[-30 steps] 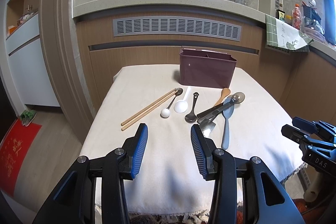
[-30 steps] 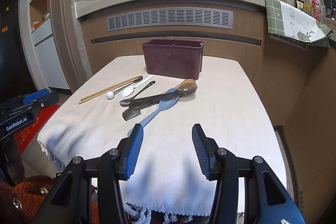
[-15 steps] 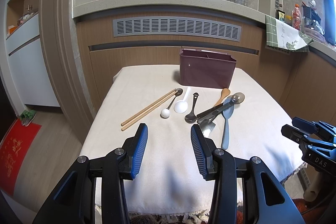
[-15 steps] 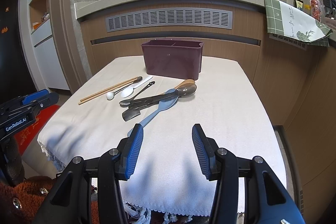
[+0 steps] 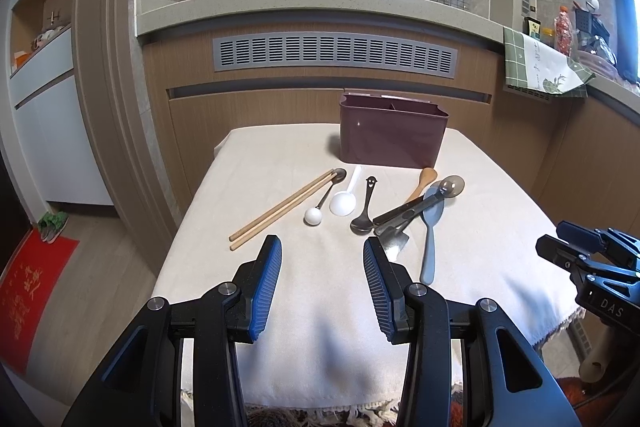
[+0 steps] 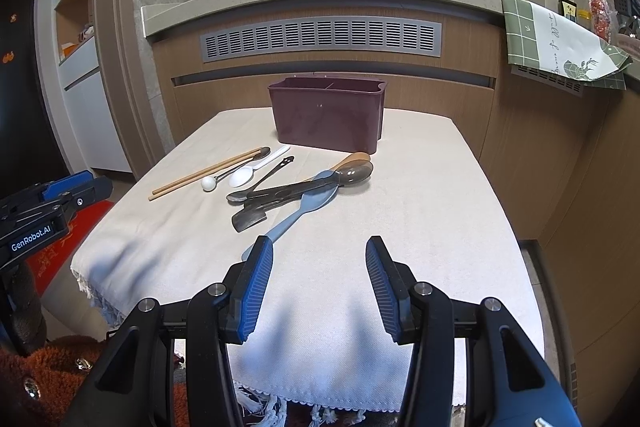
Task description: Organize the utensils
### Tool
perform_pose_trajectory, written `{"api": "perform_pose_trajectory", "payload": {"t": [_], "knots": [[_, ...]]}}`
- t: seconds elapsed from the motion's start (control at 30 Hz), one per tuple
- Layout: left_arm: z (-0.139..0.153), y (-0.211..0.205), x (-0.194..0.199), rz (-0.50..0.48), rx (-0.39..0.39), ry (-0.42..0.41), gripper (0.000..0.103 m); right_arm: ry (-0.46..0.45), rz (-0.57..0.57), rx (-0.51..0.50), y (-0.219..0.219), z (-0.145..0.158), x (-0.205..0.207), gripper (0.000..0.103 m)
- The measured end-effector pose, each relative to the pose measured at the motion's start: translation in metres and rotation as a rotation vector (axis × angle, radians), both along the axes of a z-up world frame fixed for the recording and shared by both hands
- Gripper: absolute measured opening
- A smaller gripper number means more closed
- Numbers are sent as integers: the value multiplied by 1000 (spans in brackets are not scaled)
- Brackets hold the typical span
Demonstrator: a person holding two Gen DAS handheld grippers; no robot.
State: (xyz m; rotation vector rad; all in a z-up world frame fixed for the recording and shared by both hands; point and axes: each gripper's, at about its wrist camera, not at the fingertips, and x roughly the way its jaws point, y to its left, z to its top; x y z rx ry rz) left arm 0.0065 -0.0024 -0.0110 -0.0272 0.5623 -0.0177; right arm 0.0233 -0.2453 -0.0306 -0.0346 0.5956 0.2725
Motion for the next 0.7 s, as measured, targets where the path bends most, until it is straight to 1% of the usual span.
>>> {"api": "perform_pose_trajectory", "payload": {"t": [0.27,0.4,0.57,0.7], "knots": [[0,0,4,-18,-8,16,44,7,-2,8,-2,-2,2,46],[2,5,12,-37,-20,28,44,21,4,13,-4,-4,7,46],[10,14,32,-42,-49,17,44,10,-20,9,-10,0,26,46],[10,19,50,-51,-71,20,44,46,-23,23,-12,-3,51,46]]}}
